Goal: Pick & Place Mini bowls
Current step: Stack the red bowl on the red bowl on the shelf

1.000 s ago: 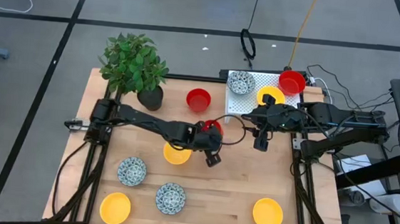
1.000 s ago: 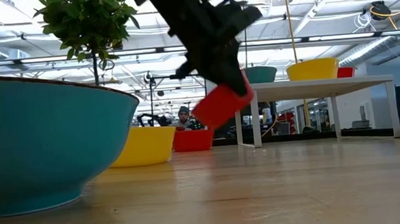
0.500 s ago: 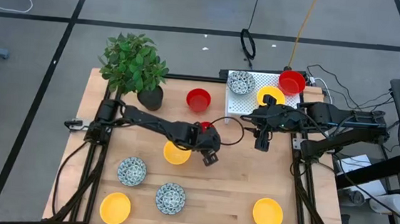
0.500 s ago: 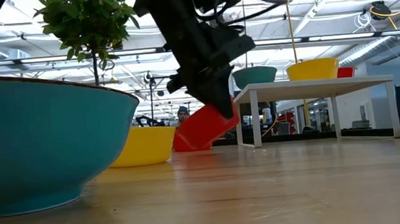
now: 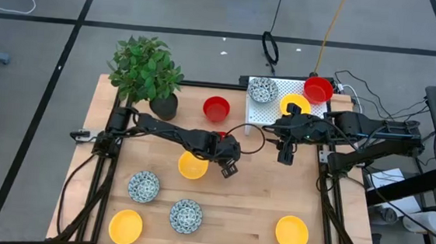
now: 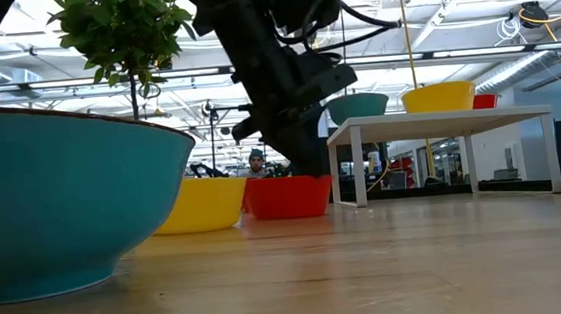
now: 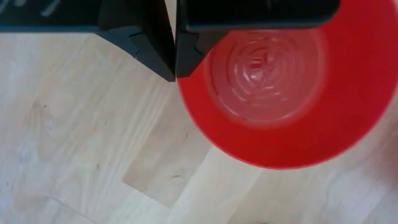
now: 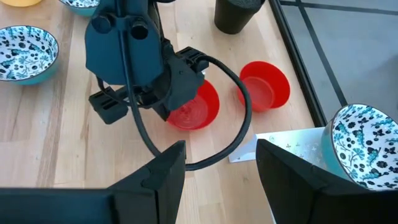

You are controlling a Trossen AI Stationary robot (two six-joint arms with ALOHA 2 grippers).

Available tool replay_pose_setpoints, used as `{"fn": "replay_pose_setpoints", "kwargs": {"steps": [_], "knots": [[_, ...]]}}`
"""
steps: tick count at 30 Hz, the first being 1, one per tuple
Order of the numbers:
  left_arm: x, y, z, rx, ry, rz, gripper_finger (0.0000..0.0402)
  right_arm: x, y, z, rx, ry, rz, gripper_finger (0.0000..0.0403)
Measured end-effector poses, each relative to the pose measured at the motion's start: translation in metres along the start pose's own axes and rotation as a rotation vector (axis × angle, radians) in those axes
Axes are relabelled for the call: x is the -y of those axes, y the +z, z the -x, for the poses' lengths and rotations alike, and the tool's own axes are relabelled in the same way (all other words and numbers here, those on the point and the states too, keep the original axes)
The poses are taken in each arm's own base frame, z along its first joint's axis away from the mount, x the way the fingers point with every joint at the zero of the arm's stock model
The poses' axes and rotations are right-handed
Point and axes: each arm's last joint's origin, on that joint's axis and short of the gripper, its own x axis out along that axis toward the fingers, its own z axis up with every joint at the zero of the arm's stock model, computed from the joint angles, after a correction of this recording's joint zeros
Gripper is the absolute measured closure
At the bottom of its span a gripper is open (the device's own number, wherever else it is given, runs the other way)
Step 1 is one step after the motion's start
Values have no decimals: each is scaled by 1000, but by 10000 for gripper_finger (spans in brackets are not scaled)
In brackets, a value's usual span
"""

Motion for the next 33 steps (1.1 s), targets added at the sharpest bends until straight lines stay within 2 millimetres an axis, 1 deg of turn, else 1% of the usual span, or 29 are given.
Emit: {"fn": "replay_pose_setpoints", "kwargs": {"steps": [3,7,9,11,13,16,18,20,23,27,28,30,33], "knots": [[1,2,0,6,-24,55,367,0,0,0,0,0,0,220],[3,4,0,-23,-119,82,330,0,0,0,0,0,0,220],[4,6,5,-45,-164,82,309,0,0,0,0,0,0,220],[6,12,12,-46,-226,65,288,0,1,0,7,0,7,220],[5,18,23,-44,-287,30,269,-1,1,-3,25,1,20,220],[7,29,34,22,-368,0,251,-3,1,-9,52,2,37,220],[8,33,36,71,-383,-25,244,-4,0,-14,65,3,45,220],[12,42,39,184,-414,-96,241,-6,-1,-18,76,3,58,220],[12,47,41,239,-427,-116,241,-7,-4,-24,75,3,58,220],[7,44,48,183,-398,-75,241,-8,-9,-29,51,3,45,220],[5,43,53,168,-389,-67,240,-9,-11,-31,44,2,47,220],[-2,36,64,86,-328,-65,240,-10,-14,-36,38,0,55,220],[-13,25,87,-2,-242,-45,240,-12,-20,-48,55,0,68,220]]}}
